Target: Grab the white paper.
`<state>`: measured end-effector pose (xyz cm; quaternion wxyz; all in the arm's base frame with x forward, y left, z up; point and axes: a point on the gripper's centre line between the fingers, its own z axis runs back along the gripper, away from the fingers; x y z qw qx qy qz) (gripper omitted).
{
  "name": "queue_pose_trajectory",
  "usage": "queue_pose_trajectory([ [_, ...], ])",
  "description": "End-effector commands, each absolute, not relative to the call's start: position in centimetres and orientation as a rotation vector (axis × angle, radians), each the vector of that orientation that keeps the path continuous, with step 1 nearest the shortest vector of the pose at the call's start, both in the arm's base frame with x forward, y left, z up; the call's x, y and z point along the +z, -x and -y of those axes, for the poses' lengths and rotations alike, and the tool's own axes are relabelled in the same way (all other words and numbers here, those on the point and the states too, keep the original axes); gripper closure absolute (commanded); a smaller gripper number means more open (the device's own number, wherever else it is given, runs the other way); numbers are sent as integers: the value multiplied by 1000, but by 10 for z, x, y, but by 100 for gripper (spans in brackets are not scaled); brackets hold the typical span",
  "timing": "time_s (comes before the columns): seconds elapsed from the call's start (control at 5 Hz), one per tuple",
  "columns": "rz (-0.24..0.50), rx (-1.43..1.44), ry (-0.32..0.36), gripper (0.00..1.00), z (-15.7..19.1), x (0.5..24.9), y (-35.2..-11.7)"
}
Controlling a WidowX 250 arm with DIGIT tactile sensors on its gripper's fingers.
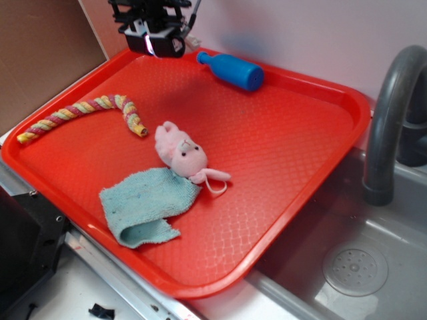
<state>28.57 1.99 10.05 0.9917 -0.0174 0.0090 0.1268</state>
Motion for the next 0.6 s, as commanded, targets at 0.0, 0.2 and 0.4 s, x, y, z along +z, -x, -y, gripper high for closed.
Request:
queue_pose_trajectory([
  [0.0,150,105,74,100,29,186,-230],
  [0.2,178,87,137,100,49,198,-203],
  [0.4,144,51,66,100,61,188,-197],
])
